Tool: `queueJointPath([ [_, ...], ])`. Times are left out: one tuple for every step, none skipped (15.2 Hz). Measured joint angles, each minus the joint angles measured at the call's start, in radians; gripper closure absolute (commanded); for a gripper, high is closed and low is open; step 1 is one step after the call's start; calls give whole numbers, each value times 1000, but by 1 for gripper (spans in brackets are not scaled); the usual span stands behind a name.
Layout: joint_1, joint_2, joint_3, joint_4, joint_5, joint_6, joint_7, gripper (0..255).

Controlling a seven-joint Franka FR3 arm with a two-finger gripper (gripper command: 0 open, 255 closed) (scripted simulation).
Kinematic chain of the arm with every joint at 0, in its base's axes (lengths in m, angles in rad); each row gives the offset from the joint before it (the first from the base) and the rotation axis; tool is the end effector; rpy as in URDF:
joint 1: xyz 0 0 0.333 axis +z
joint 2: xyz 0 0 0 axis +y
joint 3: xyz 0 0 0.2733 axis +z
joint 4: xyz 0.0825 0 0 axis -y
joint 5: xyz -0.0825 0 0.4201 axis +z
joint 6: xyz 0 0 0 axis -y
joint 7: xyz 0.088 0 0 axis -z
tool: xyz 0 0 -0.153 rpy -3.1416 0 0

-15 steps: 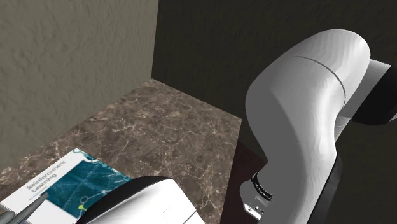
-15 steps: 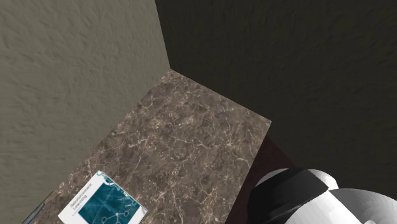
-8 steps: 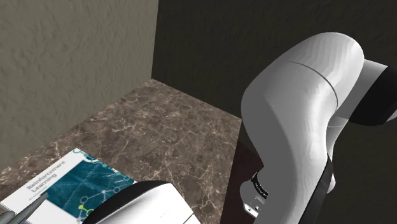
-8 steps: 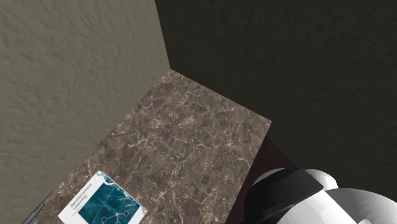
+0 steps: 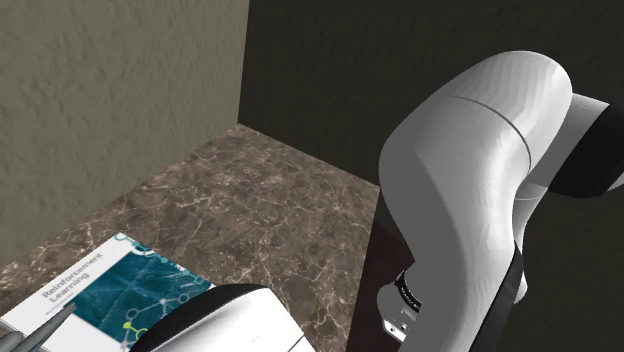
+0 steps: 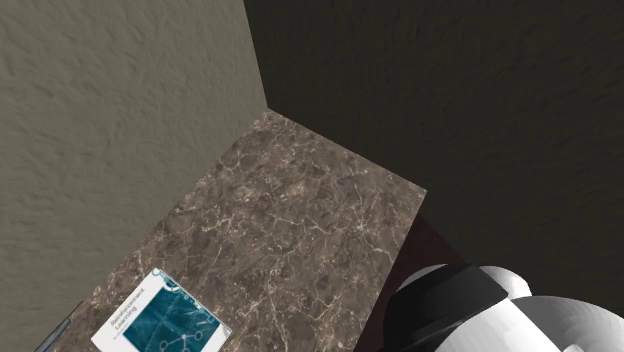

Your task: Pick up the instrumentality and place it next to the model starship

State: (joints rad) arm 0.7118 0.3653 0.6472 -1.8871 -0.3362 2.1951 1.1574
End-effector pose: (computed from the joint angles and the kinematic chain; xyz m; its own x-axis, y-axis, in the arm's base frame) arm 0.1602 0.6217 0.2445 0.9335 0.3525 0.0660 0.3533 -0.9355 -0.0005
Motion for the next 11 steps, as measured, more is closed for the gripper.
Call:
queueJointPath([
  [-3,-7,3,8,7,-13,-6,0],
  [-4,-18,9,19,17,-33,-11,0],
  [-10,-39,17,26,34,-56,-21,0],
  [-10,-45,21,48,42,-81,-26,0],
  [-14,-56,25,47,50,-89,-32,0],
  [-15,-61,26,49,54,-94,-34,0],
  [-17,-65,27,46,57,-96,-36,0],
  [-17,-66,28,46,58,-97,-36,0],
  [-18,-67,28,46,58,-98,-37,0],
  [-18,-68,28,46,59,-98,-37,0],
  [-18,-68,28,46,59,-98,-37,0],
])
